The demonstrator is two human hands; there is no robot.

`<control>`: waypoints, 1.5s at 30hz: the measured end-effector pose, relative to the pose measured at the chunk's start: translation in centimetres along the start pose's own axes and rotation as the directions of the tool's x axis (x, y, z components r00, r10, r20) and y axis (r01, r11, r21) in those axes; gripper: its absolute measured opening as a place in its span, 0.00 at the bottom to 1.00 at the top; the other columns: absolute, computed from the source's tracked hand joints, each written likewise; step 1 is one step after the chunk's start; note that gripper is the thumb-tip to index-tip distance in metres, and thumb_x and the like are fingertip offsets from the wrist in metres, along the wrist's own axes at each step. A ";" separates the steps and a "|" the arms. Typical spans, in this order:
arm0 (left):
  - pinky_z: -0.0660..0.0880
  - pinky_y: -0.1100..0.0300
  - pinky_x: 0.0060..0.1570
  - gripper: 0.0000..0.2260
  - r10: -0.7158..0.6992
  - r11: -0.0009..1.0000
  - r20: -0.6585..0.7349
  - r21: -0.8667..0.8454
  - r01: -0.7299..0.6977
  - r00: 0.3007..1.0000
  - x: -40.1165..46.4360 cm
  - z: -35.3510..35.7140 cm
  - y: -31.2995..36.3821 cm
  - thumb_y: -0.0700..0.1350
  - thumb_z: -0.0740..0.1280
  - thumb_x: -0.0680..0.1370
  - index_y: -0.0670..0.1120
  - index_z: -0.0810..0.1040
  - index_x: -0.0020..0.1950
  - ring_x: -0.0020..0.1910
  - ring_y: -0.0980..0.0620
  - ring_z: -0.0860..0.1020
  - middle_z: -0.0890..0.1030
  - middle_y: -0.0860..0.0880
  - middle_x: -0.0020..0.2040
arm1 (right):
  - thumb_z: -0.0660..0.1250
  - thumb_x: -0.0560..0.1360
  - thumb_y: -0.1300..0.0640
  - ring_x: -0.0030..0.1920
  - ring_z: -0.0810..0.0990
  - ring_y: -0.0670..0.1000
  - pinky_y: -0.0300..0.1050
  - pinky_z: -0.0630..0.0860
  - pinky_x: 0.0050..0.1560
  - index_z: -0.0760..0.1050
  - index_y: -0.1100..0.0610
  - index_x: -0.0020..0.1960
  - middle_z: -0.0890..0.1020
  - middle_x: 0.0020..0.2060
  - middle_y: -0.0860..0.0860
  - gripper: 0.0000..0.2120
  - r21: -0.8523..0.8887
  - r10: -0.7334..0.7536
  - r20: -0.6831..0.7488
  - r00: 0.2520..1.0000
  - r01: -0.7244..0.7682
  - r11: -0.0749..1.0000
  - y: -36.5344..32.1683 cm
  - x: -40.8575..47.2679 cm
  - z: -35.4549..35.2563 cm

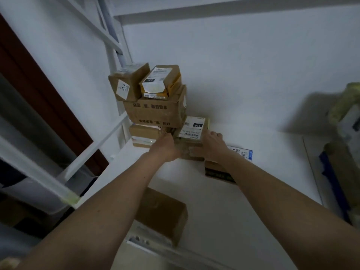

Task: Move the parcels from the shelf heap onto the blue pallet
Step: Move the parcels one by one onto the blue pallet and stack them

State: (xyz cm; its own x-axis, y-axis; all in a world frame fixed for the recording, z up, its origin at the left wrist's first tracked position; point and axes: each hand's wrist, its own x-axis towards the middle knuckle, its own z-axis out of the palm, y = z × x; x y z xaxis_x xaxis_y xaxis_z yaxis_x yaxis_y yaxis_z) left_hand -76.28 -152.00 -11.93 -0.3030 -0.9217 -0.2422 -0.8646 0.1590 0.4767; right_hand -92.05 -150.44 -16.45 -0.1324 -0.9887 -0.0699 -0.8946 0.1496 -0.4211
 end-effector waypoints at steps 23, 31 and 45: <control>0.76 0.51 0.59 0.27 0.141 0.923 0.036 -0.365 -0.118 0.989 5.6 2.2 6.4 0.44 0.73 0.70 0.46 0.70 0.66 0.57 0.48 0.76 0.77 0.48 0.61 | 0.65 0.73 0.61 0.62 0.72 0.60 0.49 0.72 0.60 0.61 0.61 0.70 0.67 0.63 0.60 0.27 0.265 0.293 -0.129 0.947 -0.252 0.931 3.6 1.5 -4.4; 0.74 0.57 0.49 0.31 0.239 0.878 -0.130 -0.394 -0.272 0.962 0.5 -1.4 9.2 0.47 0.73 0.73 0.40 0.61 0.68 0.56 0.48 0.75 0.74 0.46 0.60 | 0.66 0.74 0.61 0.61 0.73 0.61 0.50 0.72 0.61 0.60 0.62 0.70 0.66 0.65 0.60 0.28 0.265 0.290 -0.304 0.907 -0.212 0.941 -0.2 -4.7 -9.3; 0.68 0.65 0.34 0.29 0.341 0.801 -0.129 -0.478 -0.360 0.931 -16.8 -3.9 5.9 0.46 0.73 0.74 0.41 0.59 0.66 0.38 0.59 0.70 0.72 0.54 0.44 | 0.66 0.73 0.58 0.61 0.72 0.60 0.48 0.71 0.61 0.63 0.58 0.70 0.68 0.63 0.59 0.27 0.242 0.331 -0.414 0.848 -0.248 0.938 -8.8 -21.0 -8.7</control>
State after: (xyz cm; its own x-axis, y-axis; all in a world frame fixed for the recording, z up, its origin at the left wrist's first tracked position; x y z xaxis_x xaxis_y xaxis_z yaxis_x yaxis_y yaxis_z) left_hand -74.69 -136.92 -1.77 -0.5255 -0.8495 0.0461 -0.3919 0.2898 0.8731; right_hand -85.10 -131.02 -3.44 -0.5850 -0.7917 0.1761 -0.7033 0.3870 -0.5963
